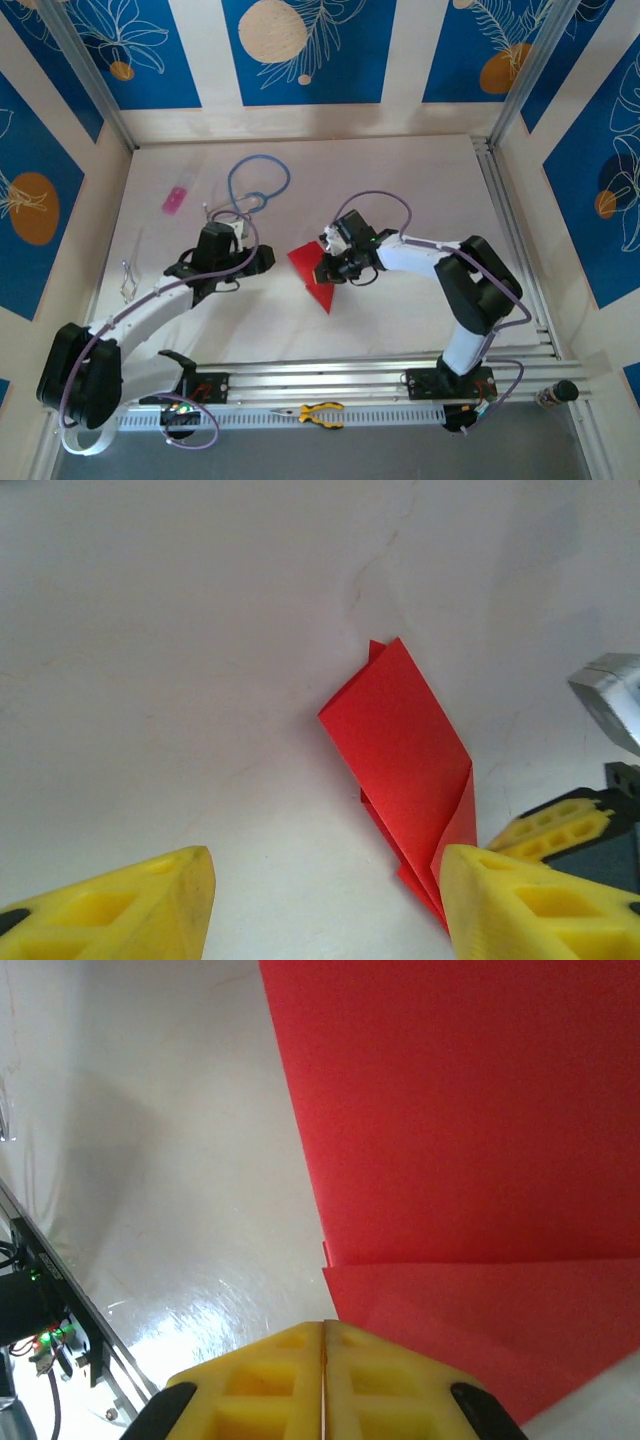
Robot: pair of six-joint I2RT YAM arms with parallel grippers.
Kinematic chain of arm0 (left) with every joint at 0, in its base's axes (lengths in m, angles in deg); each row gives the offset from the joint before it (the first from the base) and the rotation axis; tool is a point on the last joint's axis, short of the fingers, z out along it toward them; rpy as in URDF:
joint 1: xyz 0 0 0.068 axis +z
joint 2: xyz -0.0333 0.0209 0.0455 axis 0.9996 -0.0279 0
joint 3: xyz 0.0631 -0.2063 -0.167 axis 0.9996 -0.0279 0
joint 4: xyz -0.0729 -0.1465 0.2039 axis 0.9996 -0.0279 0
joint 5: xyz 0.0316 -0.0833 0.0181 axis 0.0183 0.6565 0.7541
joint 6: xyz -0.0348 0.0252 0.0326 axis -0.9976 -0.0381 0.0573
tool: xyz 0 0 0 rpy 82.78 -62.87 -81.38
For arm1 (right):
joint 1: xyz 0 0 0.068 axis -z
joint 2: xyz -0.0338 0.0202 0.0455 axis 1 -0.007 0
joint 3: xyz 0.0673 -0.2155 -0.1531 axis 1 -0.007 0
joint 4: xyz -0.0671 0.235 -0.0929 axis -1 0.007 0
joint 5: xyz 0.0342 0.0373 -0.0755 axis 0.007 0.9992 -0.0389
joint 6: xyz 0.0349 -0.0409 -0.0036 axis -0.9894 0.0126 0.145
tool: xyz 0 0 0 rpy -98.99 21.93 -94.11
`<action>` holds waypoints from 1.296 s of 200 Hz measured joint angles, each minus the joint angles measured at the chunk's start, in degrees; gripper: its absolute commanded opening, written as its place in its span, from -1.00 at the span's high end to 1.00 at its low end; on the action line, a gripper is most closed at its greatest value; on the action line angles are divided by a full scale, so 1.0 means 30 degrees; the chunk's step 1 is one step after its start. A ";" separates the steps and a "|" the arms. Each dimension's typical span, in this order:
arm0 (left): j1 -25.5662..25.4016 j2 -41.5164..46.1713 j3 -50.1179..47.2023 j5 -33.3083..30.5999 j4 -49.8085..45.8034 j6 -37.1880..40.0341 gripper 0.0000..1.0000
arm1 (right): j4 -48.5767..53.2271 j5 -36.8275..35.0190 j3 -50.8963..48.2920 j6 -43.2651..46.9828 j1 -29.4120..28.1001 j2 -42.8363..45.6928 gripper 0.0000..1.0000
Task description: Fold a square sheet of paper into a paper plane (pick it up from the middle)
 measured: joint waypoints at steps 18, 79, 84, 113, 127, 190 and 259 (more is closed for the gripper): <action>0.0000 -0.0532 0.0291 0.0605 0.0029 -0.0080 -0.16 | -0.0117 0.0226 0.0197 -0.0306 -0.0117 -0.0663 0.80; 0.0000 -0.2543 0.1035 0.3206 0.1443 -0.1005 0.17 | 0.0306 -0.1596 0.0372 -0.2317 -0.1027 -0.1778 0.80; 0.0000 -0.2805 0.1049 0.3468 0.1698 -0.1195 0.21 | 0.0109 -0.1770 0.0240 -0.2725 -0.1137 -0.1683 0.80; -0.0051 -0.4350 0.1268 0.4605 0.2951 -0.2149 0.32 | -0.1122 -0.2820 -0.0729 -0.5151 -0.1880 -0.1042 0.79; -0.0233 -0.5100 0.1523 0.4918 0.3395 -0.2521 0.32 | -0.1938 -0.3155 -0.1275 -0.6455 -0.2193 -0.0780 0.79; -0.1596 -0.8502 0.2936 0.5253 0.5450 -0.3687 0.46 | -0.3446 -0.3774 -0.2127 -0.9500 -0.2594 -0.0401 0.79; -0.1894 -1.1285 0.3672 0.4947 0.5858 -0.4277 0.66 | -0.4546 -0.3694 -0.2652 -1.0222 -0.2630 -0.0211 0.65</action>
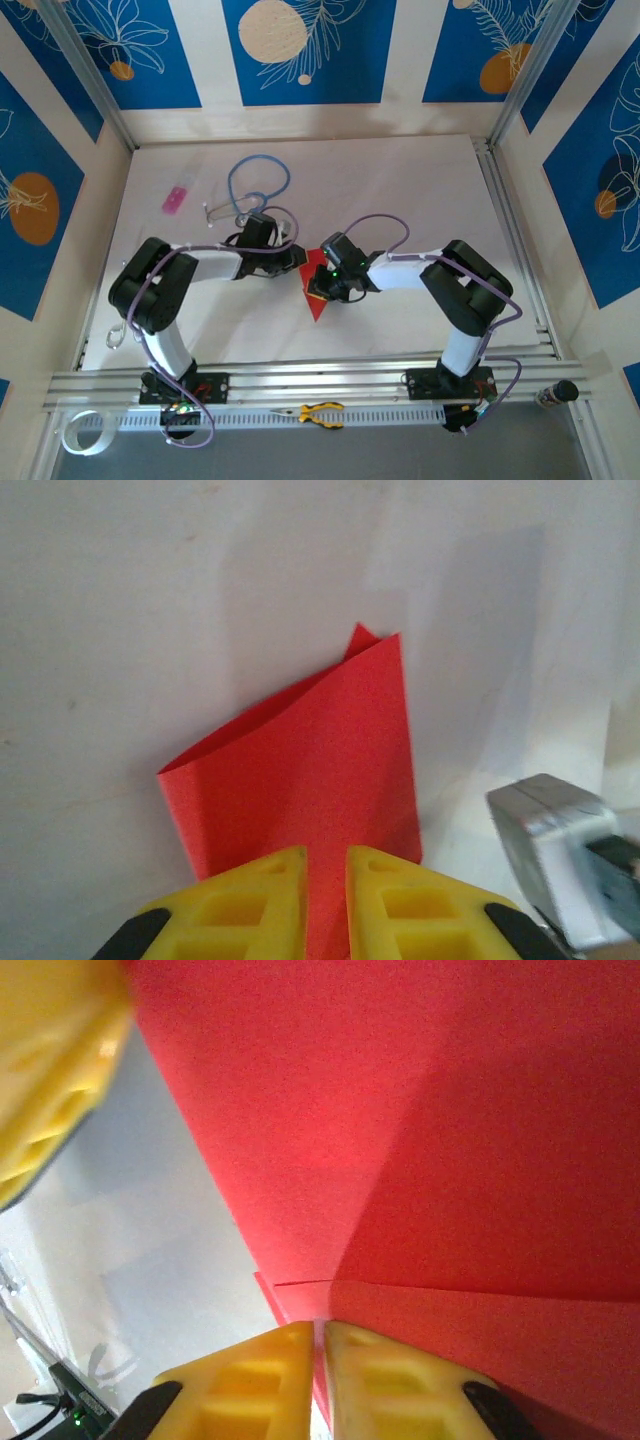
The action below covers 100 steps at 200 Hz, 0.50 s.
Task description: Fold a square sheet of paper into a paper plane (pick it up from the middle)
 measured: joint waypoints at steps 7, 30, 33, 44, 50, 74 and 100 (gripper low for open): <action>0.0000 -0.0175 0.0000 -0.0022 -0.0066 0.0007 0.67 | -0.0255 0.0036 -0.0160 -0.0007 0.0000 0.0073 0.62; 0.0007 -0.0590 0.0007 -0.0080 -0.0175 0.0073 0.66 | -0.0634 0.0153 -0.0525 0.0080 0.0029 0.0401 0.54; 0.0007 -0.0590 0.0029 -0.0080 -0.0189 0.0095 0.66 | -0.0605 0.0146 -0.0539 0.0124 0.0051 0.0459 0.53; 0.0000 -0.0605 0.0036 -0.0080 -0.0182 0.0211 0.66 | -0.0306 0.0109 -0.0576 0.0255 0.0189 0.0758 0.50; 0.0000 -0.0612 0.0036 -0.0073 -0.0182 0.0233 0.67 | -0.0022 0.0095 -0.0576 0.0393 0.0291 0.0998 0.50; 0.0007 -0.0656 0.0036 0.0007 -0.0175 0.0532 0.68 | 0.0845 -0.0073 -0.0823 0.0845 0.1362 0.2317 0.47; 0.0051 -0.0750 0.0058 0.0342 -0.0102 0.1027 0.72 | 0.1333 -0.0066 -0.1559 0.1239 0.3220 0.3614 0.43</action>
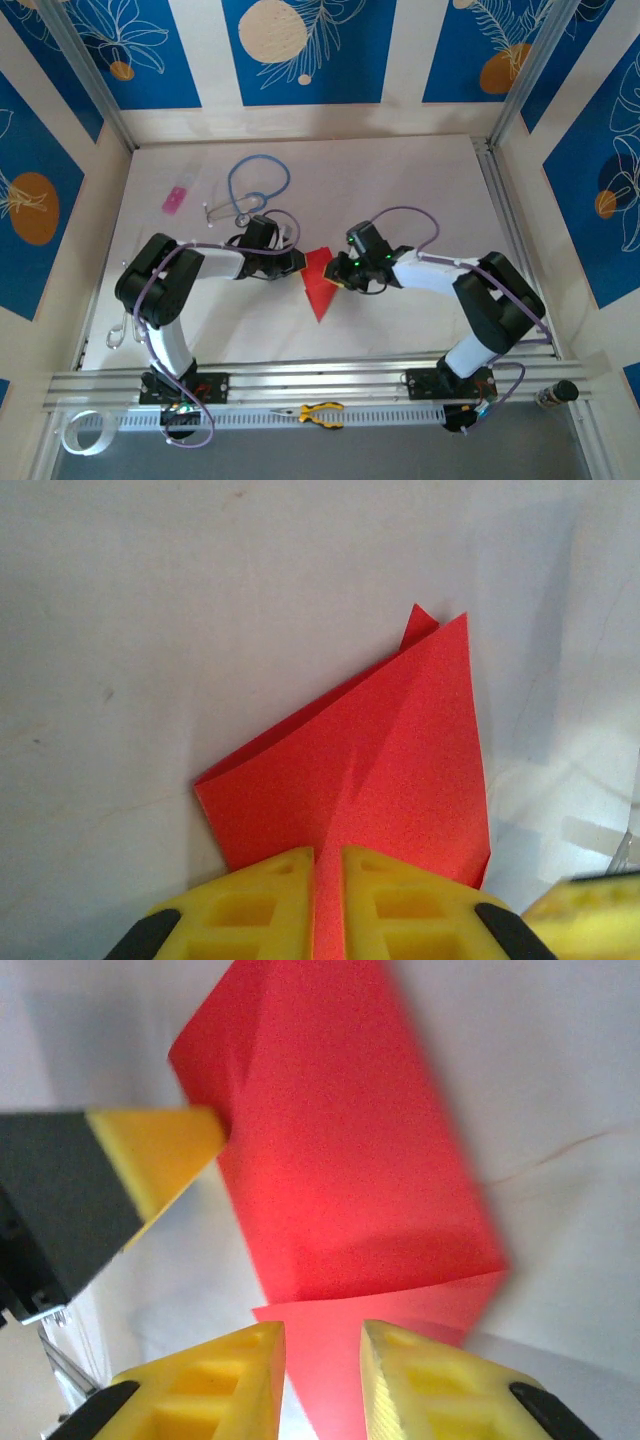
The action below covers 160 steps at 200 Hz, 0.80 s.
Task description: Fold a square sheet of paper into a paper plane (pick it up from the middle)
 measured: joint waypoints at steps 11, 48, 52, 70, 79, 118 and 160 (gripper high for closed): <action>0.0029 -0.0080 0.0051 0.0160 -0.0015 0.0262 0.73 | 0.0131 0.0080 -0.0415 0.0262 0.0758 0.0357 0.42; 0.0124 -0.0262 0.0270 0.0612 -0.0197 0.0925 0.74 | 0.0714 0.1049 -0.0801 0.0911 0.2025 0.0627 0.42; 0.0124 -0.0313 0.0321 0.0670 -0.0240 0.1005 0.74 | 0.0707 0.1180 -0.0801 0.0984 0.2091 0.0619 0.42; 0.0131 -0.0379 0.0481 0.0801 -0.0452 0.1304 0.74 | 0.0546 0.1756 -0.0801 0.1100 0.2229 0.0503 0.42; 0.0124 -0.0415 0.0532 0.0823 -0.0481 0.1399 0.74 | 0.0393 0.2047 -0.0801 0.1115 0.2244 0.0328 0.42; 0.0124 -0.0452 0.0707 0.0889 -0.0845 0.1829 0.74 | 0.0036 0.2856 -0.0758 0.1188 0.2346 -0.0765 0.42; 0.0124 -0.0452 0.0729 0.0889 -0.0889 0.1843 0.74 | -0.0270 0.3220 -0.0707 0.1545 0.2528 -0.1384 0.42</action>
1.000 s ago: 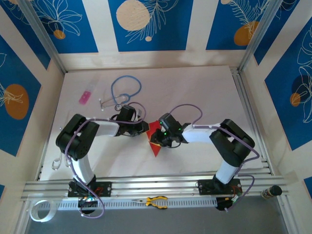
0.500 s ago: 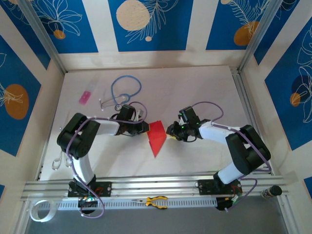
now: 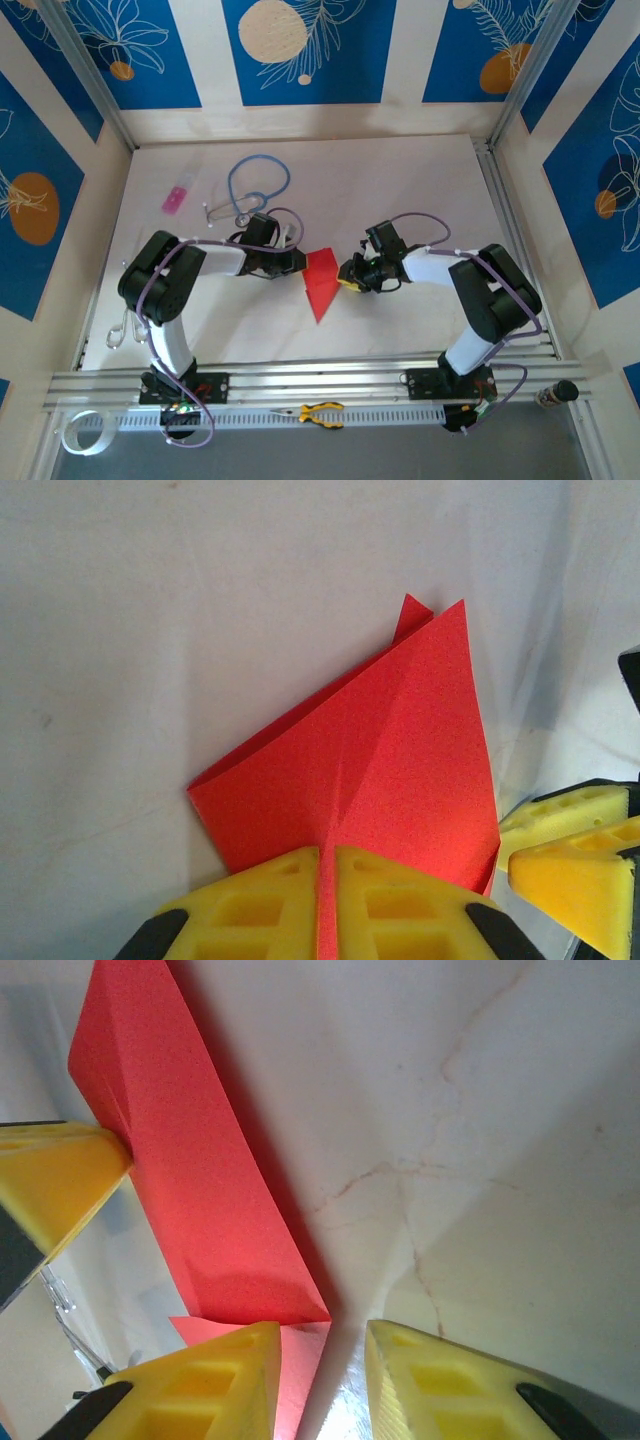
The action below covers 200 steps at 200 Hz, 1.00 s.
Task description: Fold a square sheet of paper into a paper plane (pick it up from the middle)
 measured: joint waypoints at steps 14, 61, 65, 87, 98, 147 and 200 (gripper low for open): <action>0.0000 0.0000 0.0000 0.0000 0.0000 0.0000 0.74 | -0.0182 0.0058 0.0131 0.0153 0.0102 -0.0095 0.42; -0.0007 0.0000 0.0015 0.0000 -0.0015 0.0007 0.74 | -0.0882 0.0503 0.0466 0.0357 0.0459 -0.0721 0.43; -0.0007 0.0000 0.0015 0.0000 -0.0015 0.0007 0.74 | -0.0889 0.0503 0.0466 0.0350 0.0481 -0.0750 0.43; -0.0007 0.0000 0.0015 0.0000 -0.0015 0.0000 0.75 | -0.0903 0.0488 0.0488 0.0357 0.0568 -0.0933 0.43; -0.0007 0.0000 0.0015 0.0000 -0.0015 0.0000 0.75 | -0.0911 0.0525 0.0488 0.0372 0.0612 -0.0976 0.43; -0.0015 0.0000 0.0058 0.0000 -0.0087 0.0000 0.75 | -0.1916 0.1865 0.0488 0.0947 0.0699 -0.1362 0.48; -0.0226 0.0000 0.0160 0.0000 -0.0175 0.0000 0.75 | -0.2623 0.3876 0.1035 0.2251 0.1195 -0.1705 0.51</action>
